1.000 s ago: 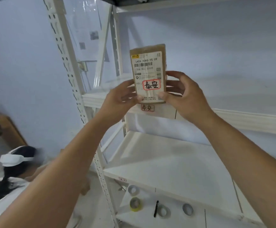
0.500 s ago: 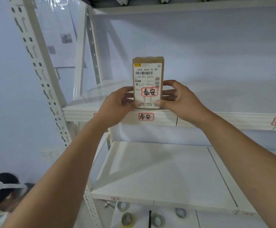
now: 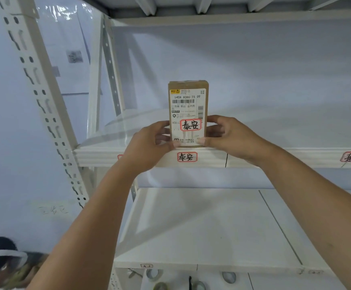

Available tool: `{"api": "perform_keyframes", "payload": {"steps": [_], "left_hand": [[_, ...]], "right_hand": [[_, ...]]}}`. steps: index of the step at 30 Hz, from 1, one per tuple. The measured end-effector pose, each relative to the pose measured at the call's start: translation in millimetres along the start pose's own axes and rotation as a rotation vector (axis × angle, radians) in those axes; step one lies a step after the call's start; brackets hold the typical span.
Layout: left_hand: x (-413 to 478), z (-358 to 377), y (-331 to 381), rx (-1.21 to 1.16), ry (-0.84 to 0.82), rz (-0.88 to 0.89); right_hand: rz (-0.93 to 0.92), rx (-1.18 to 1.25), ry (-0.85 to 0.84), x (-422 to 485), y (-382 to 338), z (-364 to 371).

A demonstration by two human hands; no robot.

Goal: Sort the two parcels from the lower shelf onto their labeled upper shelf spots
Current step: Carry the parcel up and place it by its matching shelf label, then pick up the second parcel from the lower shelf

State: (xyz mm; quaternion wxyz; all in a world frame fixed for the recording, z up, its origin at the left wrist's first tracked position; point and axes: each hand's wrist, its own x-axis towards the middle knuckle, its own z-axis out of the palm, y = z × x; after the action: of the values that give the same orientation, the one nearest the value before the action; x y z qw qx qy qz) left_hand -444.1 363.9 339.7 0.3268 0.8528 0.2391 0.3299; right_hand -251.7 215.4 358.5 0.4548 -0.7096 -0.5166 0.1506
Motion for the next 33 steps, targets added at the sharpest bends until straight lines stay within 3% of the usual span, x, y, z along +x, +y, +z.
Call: {"api": "perform_keyframes", "payload": {"steps": [10,13,15,17,22,33], "left_hand": [[2,-3,-2,0.071,-0.029,-0.081],[-20,8,10,-0.009,0.173,-0.076],[-46,26,15,-0.164,0.417,0.038],[-73,51,24,-0.318,0.513,0.101],[-103,120,50,-0.627,0.234,0.032],[-105,268,89,-0.669,-0.162,-0.108]], "right_hand": [[0.044,-0.135,-0.042,-3,-1,-2],[0.020,-0.054,0.013,-16,-5,-4],[-0.034,0.039,0.135,-33,-1,-5],[-0.085,0.119,0.258,-57,8,-11],[-0.046,0.207,0.294,-120,40,-30],[0.221,0.153,0.364,-227,133,-113]]}}
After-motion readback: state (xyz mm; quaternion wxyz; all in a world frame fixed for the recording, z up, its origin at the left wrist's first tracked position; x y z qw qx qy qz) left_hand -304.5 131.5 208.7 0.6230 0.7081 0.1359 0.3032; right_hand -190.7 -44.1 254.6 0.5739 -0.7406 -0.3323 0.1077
